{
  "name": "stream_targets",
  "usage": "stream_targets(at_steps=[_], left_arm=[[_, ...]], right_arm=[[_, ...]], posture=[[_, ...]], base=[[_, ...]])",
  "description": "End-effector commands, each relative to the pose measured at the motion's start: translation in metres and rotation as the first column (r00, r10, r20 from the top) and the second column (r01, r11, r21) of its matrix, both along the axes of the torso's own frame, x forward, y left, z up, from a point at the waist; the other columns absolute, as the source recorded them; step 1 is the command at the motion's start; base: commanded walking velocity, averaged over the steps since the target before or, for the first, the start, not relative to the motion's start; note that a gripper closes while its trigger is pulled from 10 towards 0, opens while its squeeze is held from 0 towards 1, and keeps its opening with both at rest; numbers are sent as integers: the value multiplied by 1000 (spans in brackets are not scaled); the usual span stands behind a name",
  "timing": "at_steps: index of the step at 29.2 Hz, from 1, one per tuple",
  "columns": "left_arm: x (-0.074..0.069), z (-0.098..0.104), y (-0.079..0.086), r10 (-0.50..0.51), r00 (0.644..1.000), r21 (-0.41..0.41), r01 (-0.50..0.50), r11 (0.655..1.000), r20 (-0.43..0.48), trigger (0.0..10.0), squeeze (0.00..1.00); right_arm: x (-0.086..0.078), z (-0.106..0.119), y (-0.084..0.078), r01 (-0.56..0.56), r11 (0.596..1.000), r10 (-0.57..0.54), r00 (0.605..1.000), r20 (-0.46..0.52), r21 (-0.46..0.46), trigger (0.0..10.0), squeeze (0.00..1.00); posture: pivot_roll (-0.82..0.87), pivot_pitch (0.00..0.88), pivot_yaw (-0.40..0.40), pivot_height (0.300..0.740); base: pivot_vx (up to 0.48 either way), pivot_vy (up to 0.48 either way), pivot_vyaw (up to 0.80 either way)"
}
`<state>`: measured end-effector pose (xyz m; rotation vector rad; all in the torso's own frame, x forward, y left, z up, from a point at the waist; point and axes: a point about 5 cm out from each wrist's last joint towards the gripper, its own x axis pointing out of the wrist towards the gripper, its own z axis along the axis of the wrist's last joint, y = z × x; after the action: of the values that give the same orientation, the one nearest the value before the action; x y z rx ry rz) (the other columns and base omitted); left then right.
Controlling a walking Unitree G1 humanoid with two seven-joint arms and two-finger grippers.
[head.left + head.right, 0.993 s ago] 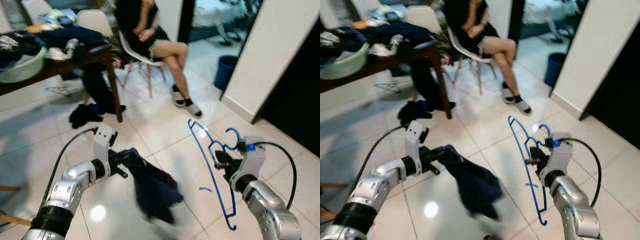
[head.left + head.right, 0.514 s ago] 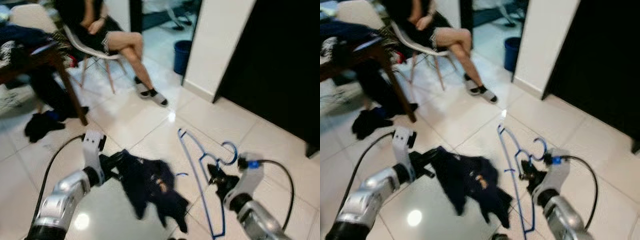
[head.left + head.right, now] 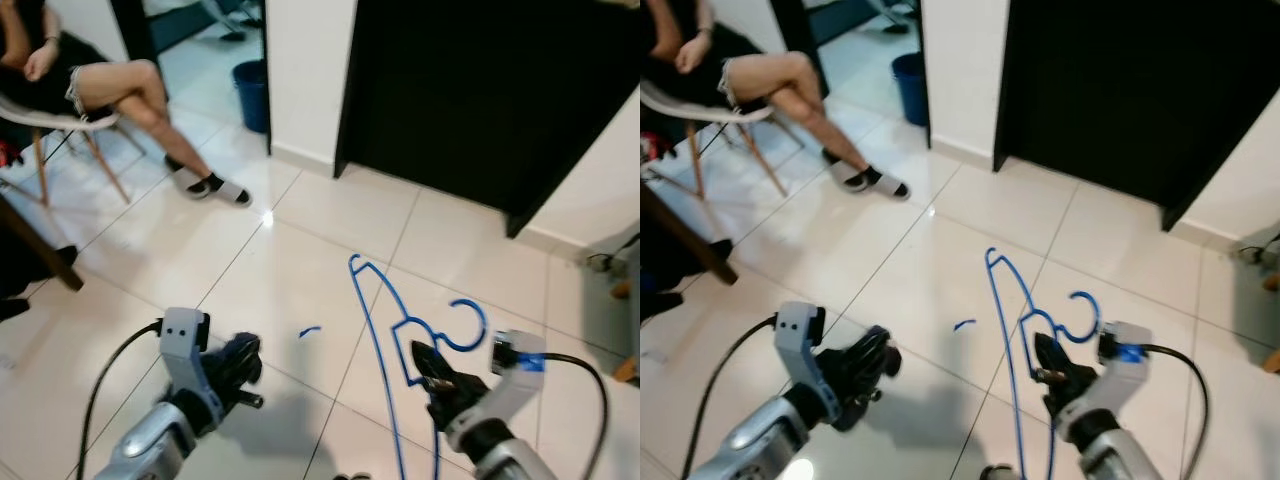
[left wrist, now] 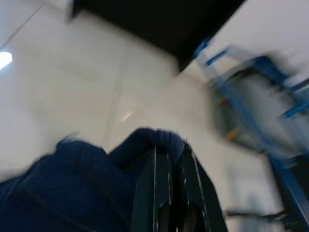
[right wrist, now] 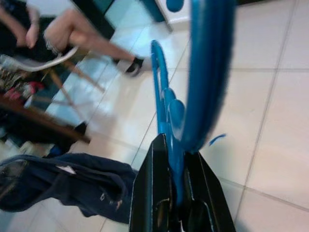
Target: Hang hanger
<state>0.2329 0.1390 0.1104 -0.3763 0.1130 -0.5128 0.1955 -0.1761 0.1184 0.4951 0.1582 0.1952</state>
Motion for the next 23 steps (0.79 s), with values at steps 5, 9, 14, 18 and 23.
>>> stream_targets(at_steps=[5,9,14,18,23], left_arm=[[-5,4,3,-14,1000,-52,13,999,-9,10000,0],[-9,6,5,19,1000,-55,-19,998,-9,10000,0],[-11,7,7,57,998,-65,-58,996,-20,10000,0],[-7,9,6,61,998,-70,-62,996,-22,10000,0],[-8,10,5,52,998,-75,-54,996,-28,10000,0]], right_arm=[[-5,-3,3,-18,997,20,1000,-21,76,10000,0],[-6,-2,4,-6,995,8,1000,-17,104,10000,0],[0,0,8,-11,993,13,1000,-17,121,10000,0],[2,0,10,-21,991,25,999,-24,130,10000,0],[0,1,9,-20,989,24,999,-28,144,10000,0]], posture=[[-8,222,-21,740],[-9,228,-20,740],[1,229,-30,740],[-10,236,-29,740],[-22,241,-22,740]], base=[[0,0,-800],[0,0,-800],[0,0,-800],[0,0,-800],[0,0,-800]])
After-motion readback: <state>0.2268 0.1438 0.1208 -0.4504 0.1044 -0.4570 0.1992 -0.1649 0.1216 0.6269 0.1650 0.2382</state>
